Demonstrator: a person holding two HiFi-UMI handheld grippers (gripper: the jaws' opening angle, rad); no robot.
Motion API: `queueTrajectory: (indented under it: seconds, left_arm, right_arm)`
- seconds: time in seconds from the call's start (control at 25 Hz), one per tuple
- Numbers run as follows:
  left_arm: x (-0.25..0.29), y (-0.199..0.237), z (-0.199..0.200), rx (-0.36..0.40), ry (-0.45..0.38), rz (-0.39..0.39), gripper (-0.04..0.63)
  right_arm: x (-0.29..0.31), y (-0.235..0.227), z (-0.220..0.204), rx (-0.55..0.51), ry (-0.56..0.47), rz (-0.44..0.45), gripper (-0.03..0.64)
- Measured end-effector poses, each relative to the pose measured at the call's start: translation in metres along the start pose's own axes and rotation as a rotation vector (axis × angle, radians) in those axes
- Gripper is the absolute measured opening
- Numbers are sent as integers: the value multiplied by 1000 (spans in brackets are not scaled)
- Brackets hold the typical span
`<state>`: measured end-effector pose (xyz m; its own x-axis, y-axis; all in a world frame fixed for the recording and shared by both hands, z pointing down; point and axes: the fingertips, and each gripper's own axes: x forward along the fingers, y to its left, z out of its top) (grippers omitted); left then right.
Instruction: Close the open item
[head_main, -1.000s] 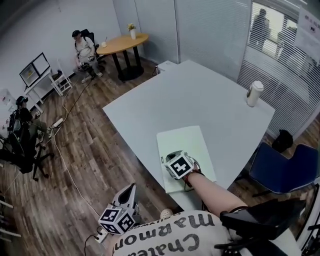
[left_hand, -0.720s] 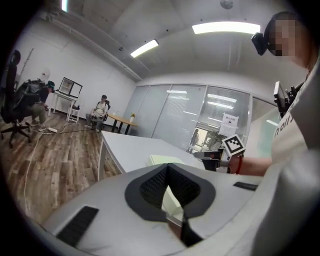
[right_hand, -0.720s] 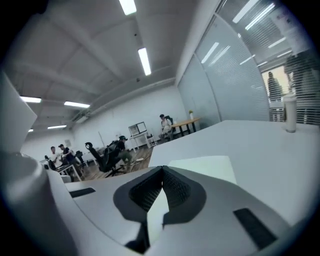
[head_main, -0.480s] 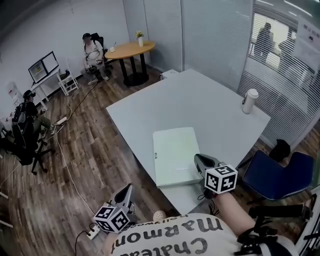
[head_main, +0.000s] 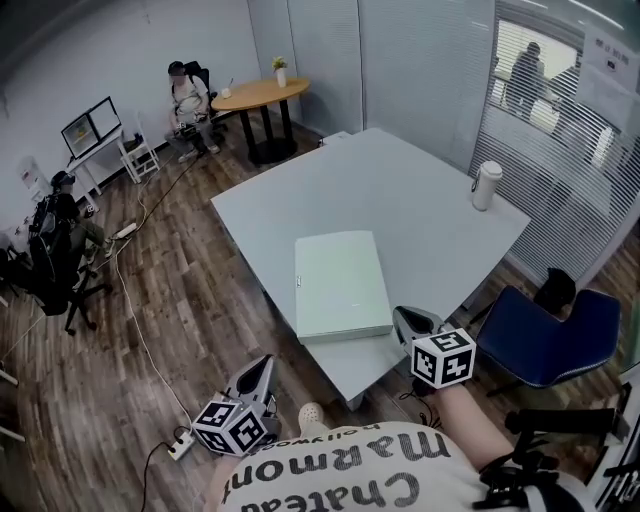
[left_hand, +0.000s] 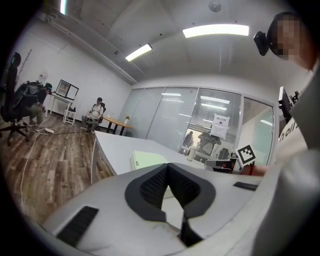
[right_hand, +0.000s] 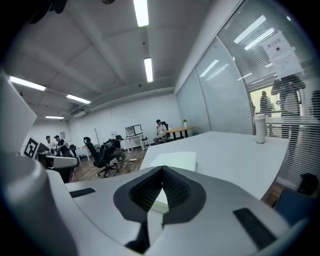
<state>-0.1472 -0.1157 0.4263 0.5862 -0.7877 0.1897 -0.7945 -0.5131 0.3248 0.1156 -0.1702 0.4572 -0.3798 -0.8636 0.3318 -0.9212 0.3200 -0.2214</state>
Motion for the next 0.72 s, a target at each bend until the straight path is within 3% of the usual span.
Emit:
queueTrajectory:
  seconds: [0.36, 0.72]
  left_arm:
    - [-31, -14, -28, -29, 17, 34, 2]
    - [-42, -24, -32, -21, 26, 24, 0]
  right_arm:
    - [-25, 3, -37, 7, 63, 14, -8]
    - [-38, 5, -48, 21, 85, 9, -8]
